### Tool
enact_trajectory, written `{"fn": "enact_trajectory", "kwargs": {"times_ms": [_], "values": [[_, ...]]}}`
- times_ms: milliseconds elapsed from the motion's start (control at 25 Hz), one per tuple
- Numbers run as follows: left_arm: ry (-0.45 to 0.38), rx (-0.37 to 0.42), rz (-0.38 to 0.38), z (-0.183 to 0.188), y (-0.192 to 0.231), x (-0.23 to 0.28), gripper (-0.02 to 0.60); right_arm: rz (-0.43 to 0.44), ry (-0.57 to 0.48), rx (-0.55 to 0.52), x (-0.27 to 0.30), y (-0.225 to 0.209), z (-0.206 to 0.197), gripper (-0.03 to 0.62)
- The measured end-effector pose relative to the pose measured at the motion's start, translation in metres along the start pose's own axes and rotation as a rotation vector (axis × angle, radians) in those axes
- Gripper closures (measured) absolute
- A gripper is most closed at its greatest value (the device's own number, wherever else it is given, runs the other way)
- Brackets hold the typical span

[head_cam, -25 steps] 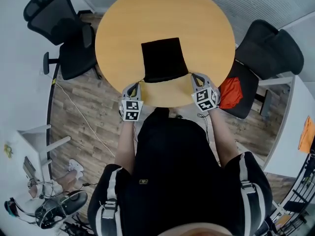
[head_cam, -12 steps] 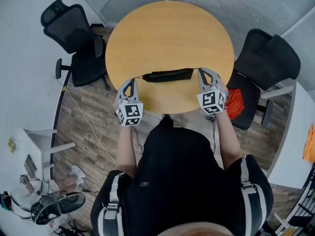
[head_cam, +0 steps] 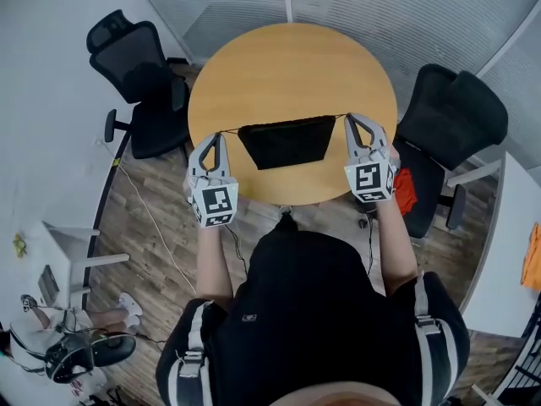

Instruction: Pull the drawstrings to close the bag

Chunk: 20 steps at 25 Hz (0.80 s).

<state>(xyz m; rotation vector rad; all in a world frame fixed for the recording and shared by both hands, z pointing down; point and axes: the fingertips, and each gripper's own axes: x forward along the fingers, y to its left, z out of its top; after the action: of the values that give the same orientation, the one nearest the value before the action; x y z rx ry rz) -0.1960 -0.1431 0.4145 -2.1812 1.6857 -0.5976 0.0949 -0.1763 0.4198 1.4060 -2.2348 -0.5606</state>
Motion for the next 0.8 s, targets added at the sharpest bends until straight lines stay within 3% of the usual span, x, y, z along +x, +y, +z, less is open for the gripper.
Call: {"fn": "enact_trajectory", "kwargs": {"times_ms": [320, 560, 800], "values": [[-0.086, 0.011, 0.071, 0.048, 0.021, -0.031, 0.566, -0.07, -0.098, -0.047, -0.035, -0.026, 0.035, 0.537], [-0.105, 0.016, 0.101, 0.061, 0.027, -0.051, 0.566, -0.096, -0.125, -0.059, -0.063, -0.037, 0.056, 0.539], [-0.101, 0.015, 0.123, 0.061, 0.022, -0.067, 0.566, -0.115, -0.128, -0.053, -0.082, -0.043, 0.048, 0.539]]}}
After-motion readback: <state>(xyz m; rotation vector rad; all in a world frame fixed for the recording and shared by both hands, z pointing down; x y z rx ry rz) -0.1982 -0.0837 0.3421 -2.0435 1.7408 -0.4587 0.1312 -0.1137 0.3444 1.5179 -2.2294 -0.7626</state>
